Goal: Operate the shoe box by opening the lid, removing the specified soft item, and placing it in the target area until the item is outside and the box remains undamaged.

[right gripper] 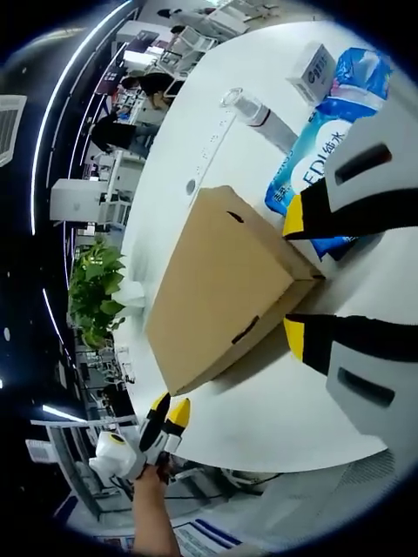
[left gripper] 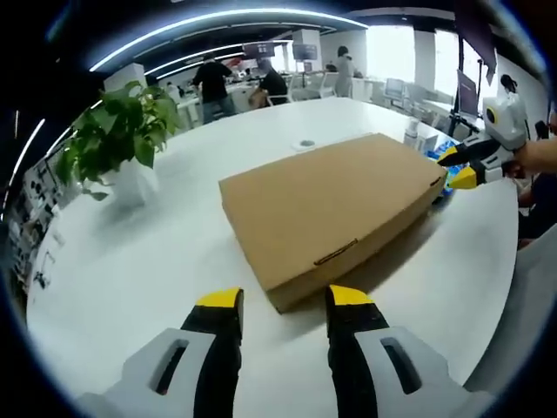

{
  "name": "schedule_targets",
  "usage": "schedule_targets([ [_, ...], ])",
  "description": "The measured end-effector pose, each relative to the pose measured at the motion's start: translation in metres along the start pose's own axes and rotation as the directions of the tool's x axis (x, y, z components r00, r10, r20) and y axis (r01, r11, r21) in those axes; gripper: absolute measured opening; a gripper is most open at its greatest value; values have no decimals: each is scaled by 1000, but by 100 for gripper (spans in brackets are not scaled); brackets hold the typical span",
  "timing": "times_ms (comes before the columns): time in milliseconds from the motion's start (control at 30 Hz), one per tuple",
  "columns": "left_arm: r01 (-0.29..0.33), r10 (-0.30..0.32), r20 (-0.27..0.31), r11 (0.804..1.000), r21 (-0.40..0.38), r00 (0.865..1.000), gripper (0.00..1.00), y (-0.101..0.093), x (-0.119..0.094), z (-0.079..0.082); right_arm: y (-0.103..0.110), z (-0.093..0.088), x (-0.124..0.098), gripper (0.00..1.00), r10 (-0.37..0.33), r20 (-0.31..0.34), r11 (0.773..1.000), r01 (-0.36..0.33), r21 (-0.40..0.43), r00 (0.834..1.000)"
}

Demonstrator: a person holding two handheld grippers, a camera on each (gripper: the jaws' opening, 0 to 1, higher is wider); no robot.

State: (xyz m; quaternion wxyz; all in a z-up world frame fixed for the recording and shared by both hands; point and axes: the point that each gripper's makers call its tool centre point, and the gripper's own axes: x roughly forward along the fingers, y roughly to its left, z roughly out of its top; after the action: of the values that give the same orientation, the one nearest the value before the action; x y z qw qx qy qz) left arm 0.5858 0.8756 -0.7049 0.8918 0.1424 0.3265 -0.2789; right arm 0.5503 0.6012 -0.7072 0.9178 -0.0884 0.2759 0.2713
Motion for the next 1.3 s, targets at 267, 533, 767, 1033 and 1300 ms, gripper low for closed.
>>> schedule_targets([
  [267,-8,9,58,1000,-20,998,43,-15,-35,2,-3,-7,-34,36,-42,31,999,42,7,999],
  [533,-15,19,124,999,-33,992,49,-31,-65,6,-4,-20,-73,42,-95,48,995,94,17,994],
  [767,0,4,143,1000,-30,990,58,-51,-84,2,-2,-38,-109,51,-143,41,989,141,36,989],
  [1033,15,-5,168,998,-57,986,70,-69,-101,-3,7,-57,-142,60,-174,18,984,173,52,985],
  [1300,27,-10,216,997,-75,976,81,-89,-117,-8,8,-62,-169,72,-205,28,977,203,66,978],
])
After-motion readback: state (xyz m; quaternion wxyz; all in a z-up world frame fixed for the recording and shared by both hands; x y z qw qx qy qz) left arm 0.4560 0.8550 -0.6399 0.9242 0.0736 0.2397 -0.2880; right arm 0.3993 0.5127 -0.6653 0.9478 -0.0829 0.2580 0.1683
